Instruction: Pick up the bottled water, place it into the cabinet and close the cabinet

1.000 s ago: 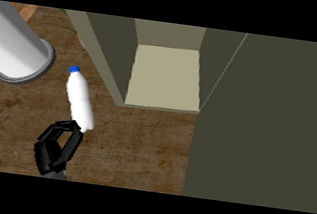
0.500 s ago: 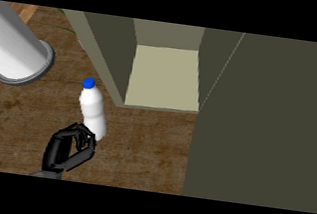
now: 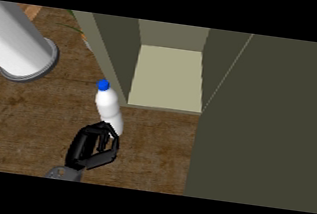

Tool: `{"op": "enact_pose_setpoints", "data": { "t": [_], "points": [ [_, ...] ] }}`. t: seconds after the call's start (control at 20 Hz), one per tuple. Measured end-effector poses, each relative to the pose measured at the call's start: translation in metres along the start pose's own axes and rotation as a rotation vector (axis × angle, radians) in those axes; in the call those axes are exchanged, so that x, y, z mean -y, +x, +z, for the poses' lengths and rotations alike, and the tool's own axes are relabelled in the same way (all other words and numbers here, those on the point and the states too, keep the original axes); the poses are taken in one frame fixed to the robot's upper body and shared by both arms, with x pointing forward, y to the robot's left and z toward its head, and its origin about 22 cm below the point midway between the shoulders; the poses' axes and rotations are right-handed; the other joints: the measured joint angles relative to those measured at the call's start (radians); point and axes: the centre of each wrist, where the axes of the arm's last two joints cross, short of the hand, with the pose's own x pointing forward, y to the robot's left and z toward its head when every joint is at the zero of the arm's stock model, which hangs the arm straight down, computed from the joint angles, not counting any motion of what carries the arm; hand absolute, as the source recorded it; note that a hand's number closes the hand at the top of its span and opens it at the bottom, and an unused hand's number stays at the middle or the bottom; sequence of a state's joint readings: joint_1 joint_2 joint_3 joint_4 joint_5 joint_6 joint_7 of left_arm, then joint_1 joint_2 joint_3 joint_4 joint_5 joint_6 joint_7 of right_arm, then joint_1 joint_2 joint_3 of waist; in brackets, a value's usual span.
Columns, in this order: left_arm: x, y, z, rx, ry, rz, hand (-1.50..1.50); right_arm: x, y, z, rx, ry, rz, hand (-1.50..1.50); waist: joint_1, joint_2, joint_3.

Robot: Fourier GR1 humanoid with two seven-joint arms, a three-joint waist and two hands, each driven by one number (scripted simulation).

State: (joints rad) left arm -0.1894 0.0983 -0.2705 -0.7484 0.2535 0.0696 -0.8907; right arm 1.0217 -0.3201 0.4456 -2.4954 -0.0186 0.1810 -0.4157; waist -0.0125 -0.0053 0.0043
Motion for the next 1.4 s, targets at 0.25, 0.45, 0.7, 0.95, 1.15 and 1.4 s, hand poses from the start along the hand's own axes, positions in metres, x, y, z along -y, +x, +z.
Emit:
{"op": "enact_pose_setpoints", "data": {
  "t": [0.25,0.45,0.7,0.95,1.15,1.4],
  "points": [
    [0.045,0.017,-0.03,-0.035,-0.021,0.04,1.5,0.002,0.0,0.003,0.0,-0.009,0.012,-1.5,-0.003,0.003,-0.004],
    [0.07,0.033,-0.051,-0.079,-0.039,0.039,1.5,0.006,0.001,0.004,0.004,-0.005,0.032,-1.5,-0.003,0.005,-0.006],
    [0.098,0.053,-0.074,-0.136,-0.076,0.036,1.5,0.009,0.001,0.004,0.006,-0.003,0.048,-1.5,-0.014,0.01,-0.008],
    [0.117,0.073,-0.105,-0.151,-0.086,0.0,1.5,0.011,0.001,0.007,0.021,-0.01,0.054,-1.5,-0.031,0.014,-0.011],
    [0.122,0.094,-0.142,-0.133,-0.042,-0.027,1.5,0.014,0.002,0.01,0.021,0.0,0.068,-1.5,-0.038,0.014,-0.009],
    [0.118,0.11,-0.179,-0.133,0.059,-0.019,1.5,0.017,0.003,0.013,0.014,0.006,0.075,-1.5,-0.042,0.017,-0.007]
  ]
}}
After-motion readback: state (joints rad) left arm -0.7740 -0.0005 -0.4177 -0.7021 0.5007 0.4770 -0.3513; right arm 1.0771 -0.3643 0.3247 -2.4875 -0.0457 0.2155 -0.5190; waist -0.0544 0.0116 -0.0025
